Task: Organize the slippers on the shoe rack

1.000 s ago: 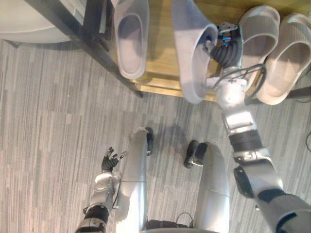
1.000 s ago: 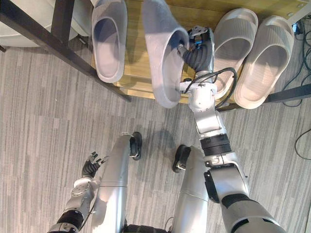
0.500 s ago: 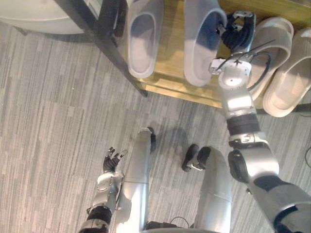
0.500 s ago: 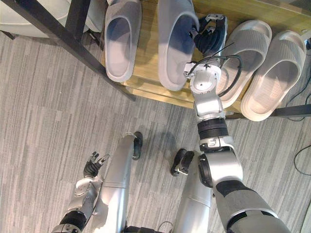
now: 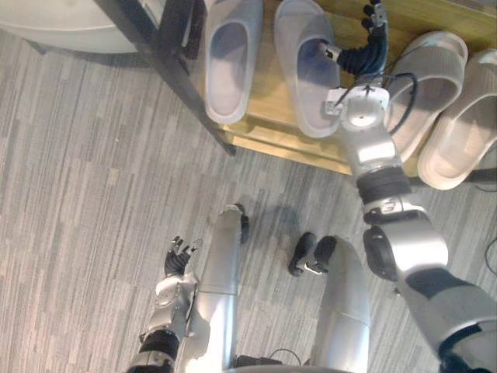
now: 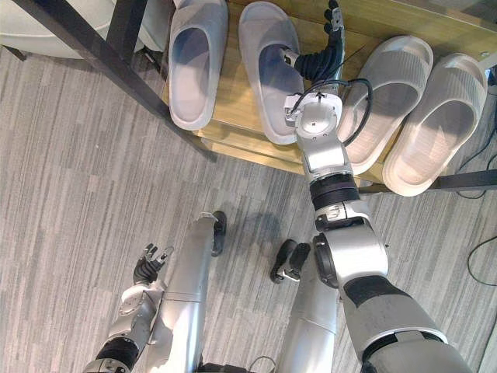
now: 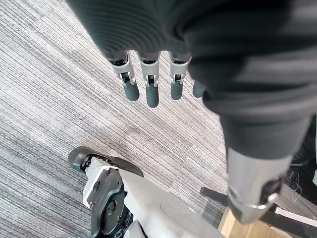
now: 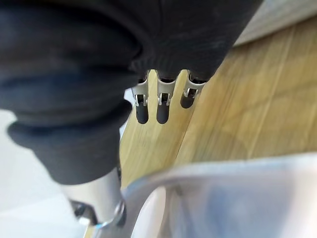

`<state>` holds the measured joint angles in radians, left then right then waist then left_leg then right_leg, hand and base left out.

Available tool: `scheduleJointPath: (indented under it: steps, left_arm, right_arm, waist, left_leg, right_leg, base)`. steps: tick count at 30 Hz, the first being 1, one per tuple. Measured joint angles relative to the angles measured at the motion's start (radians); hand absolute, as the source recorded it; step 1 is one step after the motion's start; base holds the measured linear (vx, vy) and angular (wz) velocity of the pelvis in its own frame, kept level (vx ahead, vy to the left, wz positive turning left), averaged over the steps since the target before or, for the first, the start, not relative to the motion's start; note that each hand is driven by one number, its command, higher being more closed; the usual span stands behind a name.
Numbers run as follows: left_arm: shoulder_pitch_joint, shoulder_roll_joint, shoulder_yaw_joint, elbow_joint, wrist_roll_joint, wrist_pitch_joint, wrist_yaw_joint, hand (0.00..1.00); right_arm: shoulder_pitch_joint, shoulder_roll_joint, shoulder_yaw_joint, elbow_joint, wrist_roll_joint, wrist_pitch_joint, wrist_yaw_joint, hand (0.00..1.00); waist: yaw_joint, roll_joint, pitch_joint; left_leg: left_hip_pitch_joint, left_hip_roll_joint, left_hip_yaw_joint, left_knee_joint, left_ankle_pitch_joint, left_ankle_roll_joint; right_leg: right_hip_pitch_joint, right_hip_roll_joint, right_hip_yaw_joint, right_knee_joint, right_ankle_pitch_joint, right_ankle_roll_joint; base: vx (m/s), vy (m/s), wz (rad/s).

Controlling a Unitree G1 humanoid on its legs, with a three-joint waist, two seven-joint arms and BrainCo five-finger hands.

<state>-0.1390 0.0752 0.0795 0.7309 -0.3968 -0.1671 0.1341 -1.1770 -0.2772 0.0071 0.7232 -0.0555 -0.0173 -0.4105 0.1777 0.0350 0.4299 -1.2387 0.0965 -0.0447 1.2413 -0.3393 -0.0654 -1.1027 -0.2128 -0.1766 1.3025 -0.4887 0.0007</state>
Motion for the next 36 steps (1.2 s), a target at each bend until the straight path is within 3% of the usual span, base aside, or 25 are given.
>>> scheduleJointPath:
  steps: [8, 16, 28, 36]
  left_arm:
    - [-0.005, 0.001, 0.017, 0.016, 0.0, 0.003, 0.0, 0.0]
    - [-0.005, 0.004, 0.06, 0.048, 0.003, 0.007, 0.001, 0.0]
    - [-0.023, -0.017, 0.104, 0.056, 0.003, 0.008, -0.002, 0.0]
    - [-0.053, -0.031, 0.138, 0.068, 0.012, 0.009, -0.002, 0.0]
  right_arm:
    - [0.052, 0.019, 0.001, -0.081, 0.019, -0.004, 0.008, 0.0]
    - [0.251, 0.141, -0.021, -0.238, 0.039, -0.029, -0.001, 0.0]
    - [0.308, 0.237, -0.076, -0.217, 0.277, -0.066, 0.054, 0.0]
    - [0.31, 0.243, -0.023, -0.185, 0.453, -0.099, 0.124, 0.0]
  waist:
    - [-0.001, -0.011, -0.006]
    - [-0.013, -0.045, -0.041]
    - [-0.015, -0.048, -0.044]
    - [-0.012, -0.048, -0.044]
  left_leg:
    - [0.01, 0.01, 0.009, 0.0, 0.0, 0.0]
    - [0.043, 0.017, 0.017, -0.03, 0.0, -0.001]
    - [0.071, 0.015, 0.008, -0.069, 0.007, -0.008]
    - [0.071, 0.016, 0.006, -0.068, 0.006, -0.008]
  right_leg:
    - [0.001, 0.008, 0.01, 0.0, 0.002, -0.003]
    - [0.024, 0.017, 0.013, -0.028, 0.002, 0.001]
    - [0.058, 0.018, -0.003, -0.068, 0.01, -0.007]
    - [0.059, 0.019, -0.005, -0.068, 0.006, 0.002]
  base:
    - [0.0, -0.003, -0.04]
    - [0.0, -0.003, -0.03]
    - [0.01, 0.002, 0.01]
    - [0.0, 0.0, 0.0]
